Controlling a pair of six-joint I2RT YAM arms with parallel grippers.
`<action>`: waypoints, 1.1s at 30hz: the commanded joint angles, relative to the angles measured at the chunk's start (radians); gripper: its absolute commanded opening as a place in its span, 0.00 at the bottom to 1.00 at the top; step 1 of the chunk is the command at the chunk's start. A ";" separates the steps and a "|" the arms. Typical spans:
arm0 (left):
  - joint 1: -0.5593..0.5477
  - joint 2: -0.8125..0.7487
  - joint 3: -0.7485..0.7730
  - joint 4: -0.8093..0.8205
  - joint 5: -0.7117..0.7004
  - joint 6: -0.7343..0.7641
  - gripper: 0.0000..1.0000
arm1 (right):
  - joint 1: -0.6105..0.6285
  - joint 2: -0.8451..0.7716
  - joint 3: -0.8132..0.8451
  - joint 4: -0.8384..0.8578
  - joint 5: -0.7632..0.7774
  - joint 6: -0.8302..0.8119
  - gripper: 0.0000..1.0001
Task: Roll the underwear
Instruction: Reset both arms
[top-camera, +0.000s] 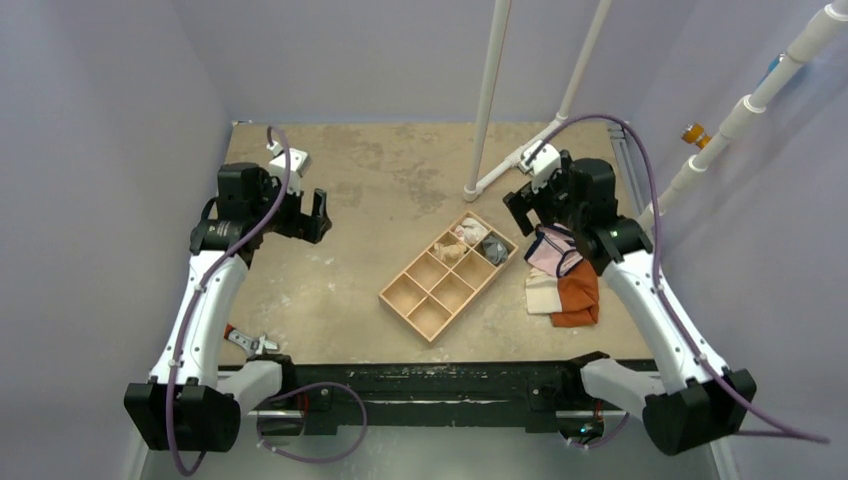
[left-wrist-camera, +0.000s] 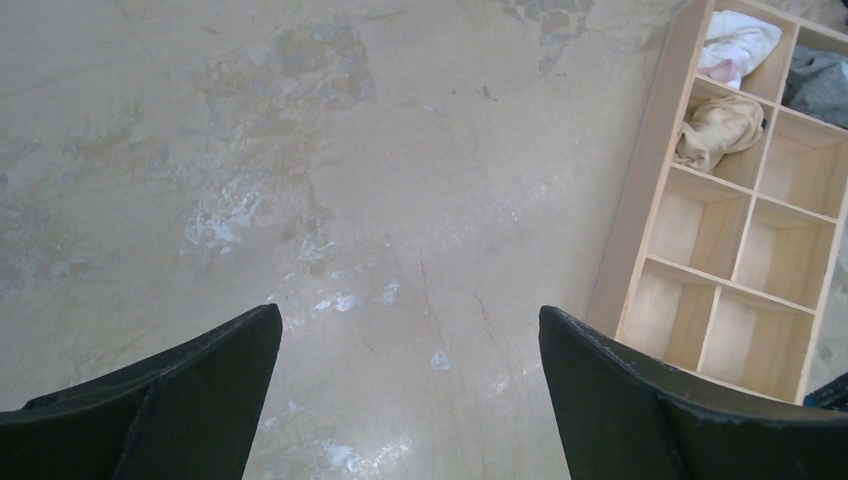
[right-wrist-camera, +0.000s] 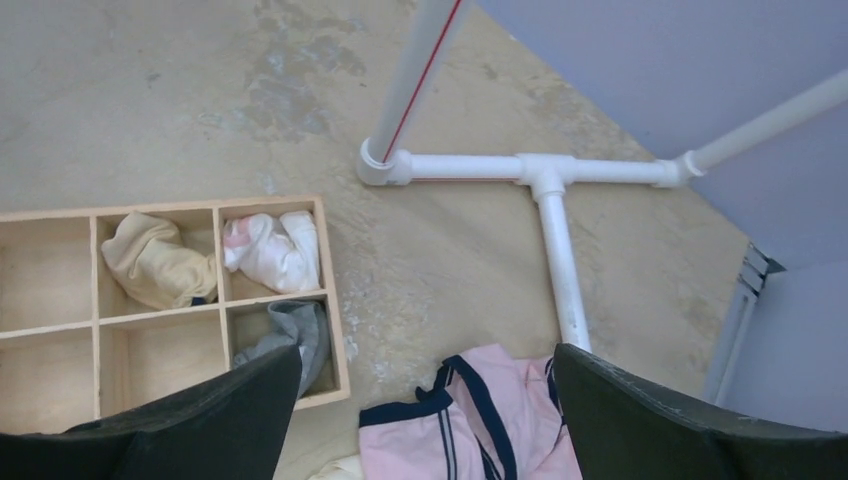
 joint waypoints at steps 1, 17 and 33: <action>0.017 -0.094 -0.071 0.117 -0.069 -0.015 1.00 | -0.009 -0.160 -0.148 0.183 0.109 0.101 0.99; 0.018 -0.448 -0.222 0.136 -0.143 0.018 1.00 | -0.045 -0.452 -0.413 0.265 0.345 0.259 0.99; 0.018 -0.454 -0.359 0.228 -0.130 -0.005 1.00 | -0.100 -0.581 -0.463 0.286 0.330 0.212 0.99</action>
